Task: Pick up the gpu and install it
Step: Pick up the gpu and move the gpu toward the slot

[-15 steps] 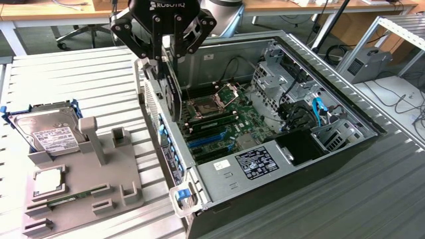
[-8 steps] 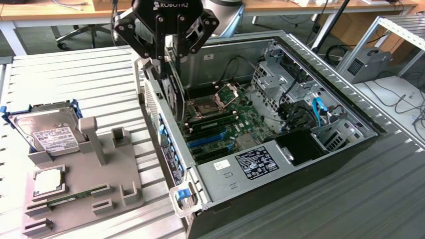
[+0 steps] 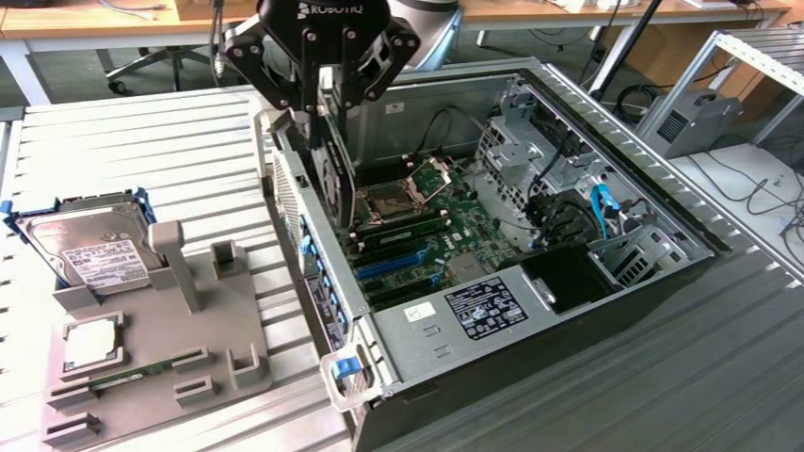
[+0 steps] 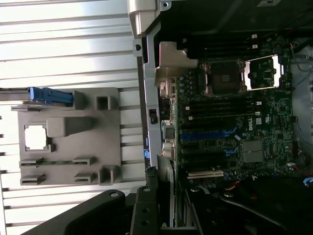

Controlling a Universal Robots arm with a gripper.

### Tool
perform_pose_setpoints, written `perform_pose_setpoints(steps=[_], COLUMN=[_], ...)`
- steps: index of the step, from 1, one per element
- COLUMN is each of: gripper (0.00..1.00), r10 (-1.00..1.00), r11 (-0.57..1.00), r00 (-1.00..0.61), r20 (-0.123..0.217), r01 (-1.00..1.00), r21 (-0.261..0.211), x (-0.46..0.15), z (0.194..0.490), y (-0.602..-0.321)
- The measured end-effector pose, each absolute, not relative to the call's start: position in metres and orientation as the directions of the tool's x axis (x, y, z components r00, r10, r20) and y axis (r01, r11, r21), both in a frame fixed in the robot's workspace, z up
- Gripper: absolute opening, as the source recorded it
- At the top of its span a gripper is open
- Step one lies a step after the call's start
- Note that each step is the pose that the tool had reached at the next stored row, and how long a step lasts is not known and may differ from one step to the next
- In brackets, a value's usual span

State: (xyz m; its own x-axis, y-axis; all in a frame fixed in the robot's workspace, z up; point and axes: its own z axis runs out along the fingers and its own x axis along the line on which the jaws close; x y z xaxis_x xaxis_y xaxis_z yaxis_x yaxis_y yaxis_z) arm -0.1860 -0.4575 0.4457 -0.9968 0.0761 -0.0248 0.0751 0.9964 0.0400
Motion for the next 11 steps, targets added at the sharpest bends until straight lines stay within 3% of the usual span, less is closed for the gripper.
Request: perform_pose_setpoints(steps=[11], gripper=[0.26], r10=[0.076], r11=[0.996], r00=[-0.997], r20=[-0.025], r01=[0.075], r21=[0.039], x=[-0.1787], z=[0.4455], y=[-0.4575])
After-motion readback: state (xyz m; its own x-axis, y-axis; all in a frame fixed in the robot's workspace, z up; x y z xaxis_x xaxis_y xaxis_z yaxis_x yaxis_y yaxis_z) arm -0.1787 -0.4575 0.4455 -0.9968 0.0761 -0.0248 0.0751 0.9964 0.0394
